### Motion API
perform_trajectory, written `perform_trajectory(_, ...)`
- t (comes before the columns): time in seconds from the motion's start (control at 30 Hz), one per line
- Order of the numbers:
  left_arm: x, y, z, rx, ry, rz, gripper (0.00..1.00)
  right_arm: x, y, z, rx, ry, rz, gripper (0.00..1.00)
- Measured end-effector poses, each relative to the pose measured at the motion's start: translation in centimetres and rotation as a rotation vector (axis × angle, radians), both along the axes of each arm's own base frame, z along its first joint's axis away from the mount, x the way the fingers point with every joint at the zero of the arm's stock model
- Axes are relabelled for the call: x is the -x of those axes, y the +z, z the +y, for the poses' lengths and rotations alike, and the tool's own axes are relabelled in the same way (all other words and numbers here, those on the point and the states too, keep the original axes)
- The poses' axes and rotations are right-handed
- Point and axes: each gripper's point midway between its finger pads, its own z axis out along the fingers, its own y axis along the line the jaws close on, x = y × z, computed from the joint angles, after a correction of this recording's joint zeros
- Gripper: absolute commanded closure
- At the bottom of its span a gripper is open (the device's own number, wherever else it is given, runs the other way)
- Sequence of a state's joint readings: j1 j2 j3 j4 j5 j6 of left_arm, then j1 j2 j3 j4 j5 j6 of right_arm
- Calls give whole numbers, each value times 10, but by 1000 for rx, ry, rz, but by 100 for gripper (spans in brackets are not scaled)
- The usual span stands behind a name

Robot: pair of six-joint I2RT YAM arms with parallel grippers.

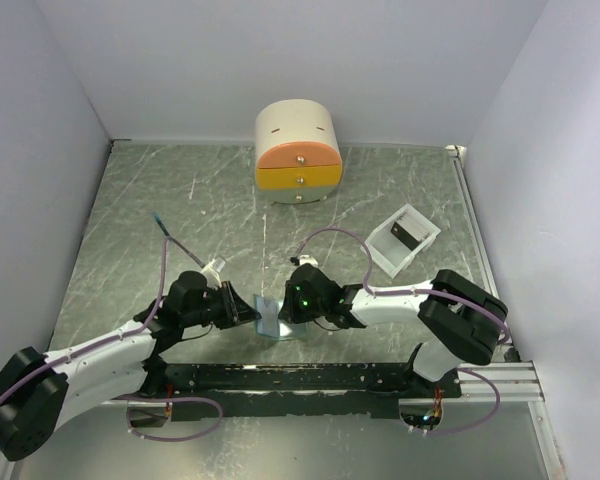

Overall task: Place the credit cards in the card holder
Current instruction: Insert the credit card into the card holder.

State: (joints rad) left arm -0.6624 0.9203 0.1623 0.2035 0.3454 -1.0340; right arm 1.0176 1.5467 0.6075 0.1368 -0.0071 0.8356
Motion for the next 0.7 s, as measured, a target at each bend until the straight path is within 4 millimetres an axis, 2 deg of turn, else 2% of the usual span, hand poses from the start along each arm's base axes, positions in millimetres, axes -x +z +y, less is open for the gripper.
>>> perform_trajectory(0.27,0,7,0,25,2,-27,89,2,0,8,-46,10,12,92)
perform_trajectory(0.43,0,8,0,28,0,-30,93,2,0,15,-67,22,21,92)
perform_trajectory(0.57,1,9,1,19,-3,-34,92,2,0,20,-71,29,22,92)
perform_trajectory(0.7,2,10,4,0,-3,-36,87,2,0,24,-70,35,22,92)
